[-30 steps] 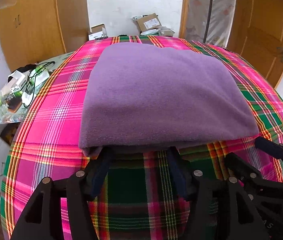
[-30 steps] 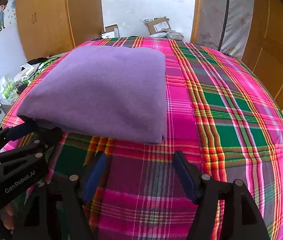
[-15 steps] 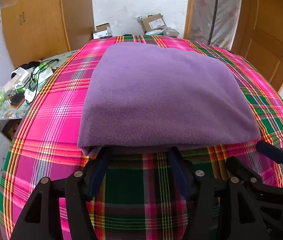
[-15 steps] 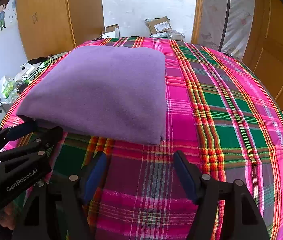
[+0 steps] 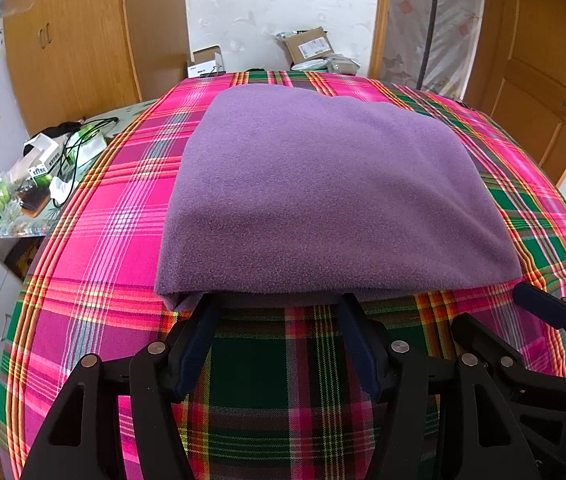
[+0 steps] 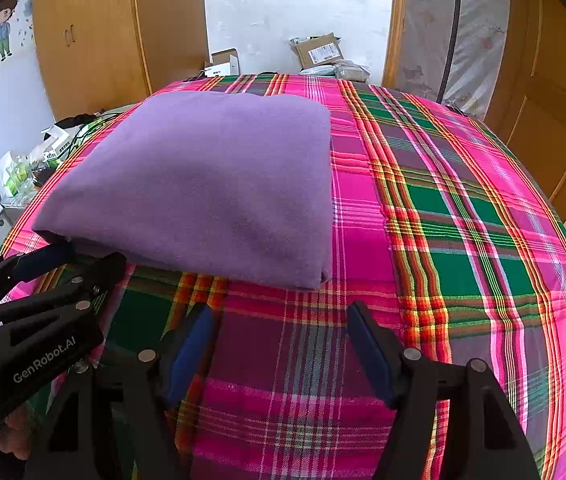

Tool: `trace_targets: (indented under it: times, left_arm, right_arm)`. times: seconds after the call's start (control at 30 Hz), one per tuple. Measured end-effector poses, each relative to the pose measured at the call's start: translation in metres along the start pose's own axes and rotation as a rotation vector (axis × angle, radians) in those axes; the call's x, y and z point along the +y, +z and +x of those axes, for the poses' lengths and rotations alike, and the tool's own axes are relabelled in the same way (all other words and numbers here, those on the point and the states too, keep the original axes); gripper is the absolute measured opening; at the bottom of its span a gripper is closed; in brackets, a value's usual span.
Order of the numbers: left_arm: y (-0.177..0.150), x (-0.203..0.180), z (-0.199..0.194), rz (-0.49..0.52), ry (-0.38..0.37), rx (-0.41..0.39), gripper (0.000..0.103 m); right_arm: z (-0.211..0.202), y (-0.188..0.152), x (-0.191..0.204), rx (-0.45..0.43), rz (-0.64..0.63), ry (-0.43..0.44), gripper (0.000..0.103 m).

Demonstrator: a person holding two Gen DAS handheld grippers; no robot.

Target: Fold clothes

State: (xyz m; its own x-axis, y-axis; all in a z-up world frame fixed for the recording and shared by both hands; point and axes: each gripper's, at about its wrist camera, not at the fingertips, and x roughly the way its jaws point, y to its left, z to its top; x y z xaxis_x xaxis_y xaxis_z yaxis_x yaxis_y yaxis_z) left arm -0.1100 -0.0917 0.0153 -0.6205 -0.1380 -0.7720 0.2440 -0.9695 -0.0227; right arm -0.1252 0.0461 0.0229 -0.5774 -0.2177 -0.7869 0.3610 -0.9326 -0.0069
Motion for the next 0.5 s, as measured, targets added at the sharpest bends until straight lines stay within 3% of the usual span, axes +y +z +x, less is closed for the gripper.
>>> trace_targets:
  times: [0.5]
  left_arm:
    - [0.0004, 0.001, -0.0002, 0.002, -0.001, 0.0, 0.064]
  right_arm:
    - [0.0002, -0.0001, 0.0002, 0.0, -0.001, 0.0, 0.07]
